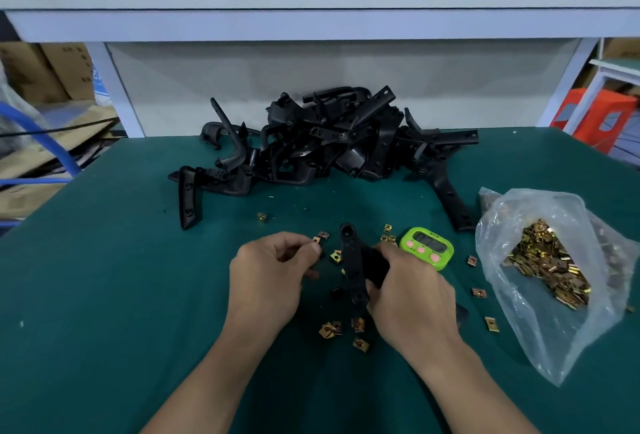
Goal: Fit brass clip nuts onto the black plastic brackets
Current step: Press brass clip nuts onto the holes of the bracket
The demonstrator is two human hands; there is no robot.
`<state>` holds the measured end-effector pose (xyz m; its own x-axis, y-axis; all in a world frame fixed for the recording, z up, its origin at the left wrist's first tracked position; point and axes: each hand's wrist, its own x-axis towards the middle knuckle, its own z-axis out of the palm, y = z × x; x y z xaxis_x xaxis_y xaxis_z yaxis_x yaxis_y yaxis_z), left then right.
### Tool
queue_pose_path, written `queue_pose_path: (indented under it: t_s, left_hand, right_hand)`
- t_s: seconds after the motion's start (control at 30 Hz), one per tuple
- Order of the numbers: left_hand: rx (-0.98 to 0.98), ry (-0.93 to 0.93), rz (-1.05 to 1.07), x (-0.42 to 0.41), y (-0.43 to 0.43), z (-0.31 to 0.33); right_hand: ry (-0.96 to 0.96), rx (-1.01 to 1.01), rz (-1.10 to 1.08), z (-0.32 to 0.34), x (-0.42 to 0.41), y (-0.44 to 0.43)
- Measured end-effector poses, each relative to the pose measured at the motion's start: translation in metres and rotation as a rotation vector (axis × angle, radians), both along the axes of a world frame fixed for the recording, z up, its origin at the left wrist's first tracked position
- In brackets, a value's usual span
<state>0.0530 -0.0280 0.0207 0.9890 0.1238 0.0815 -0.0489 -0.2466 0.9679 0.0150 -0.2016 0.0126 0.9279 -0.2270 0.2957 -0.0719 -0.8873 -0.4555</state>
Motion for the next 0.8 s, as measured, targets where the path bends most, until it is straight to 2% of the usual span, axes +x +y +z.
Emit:
queue_pose_path:
  t_s: [0.1, 0.2, 0.3, 0.4, 0.53, 0.8]
  left_hand:
    - [0.013, 0.022, -0.027, -0.0001, -0.0029, -0.0019]
    - [0.111, 0.057, -0.085, -0.0014, -0.0056, -0.0055]
    - [0.168, 0.02, -0.109, -0.0036, -0.0077, -0.0052]
    - [0.114, 0.014, -0.138, -0.0039, -0.0068, -0.0046]
    - [-0.084, 0.086, -0.207, -0.0021, -0.0084, -0.0043]
    - [-0.07, 0.103, -0.171, -0.0023, -0.0098, -0.0049]
  right_hand:
    - [-0.003, 0.019, 0.015, 0.0011, -0.0006, -0.0001]
    - [-0.006, 0.04, 0.037, 0.001, -0.0013, -0.0003]
    - [-0.002, 0.047, 0.043, 0.0009, -0.0011, -0.0016]
    - [-0.002, 0.047, 0.051, 0.0009, -0.0012, -0.0016]
    - [0.011, 0.041, 0.058, 0.002, -0.0021, -0.0018]
    - [0.005, 0.146, 0.137, 0.0086, -0.0076, 0.0041]
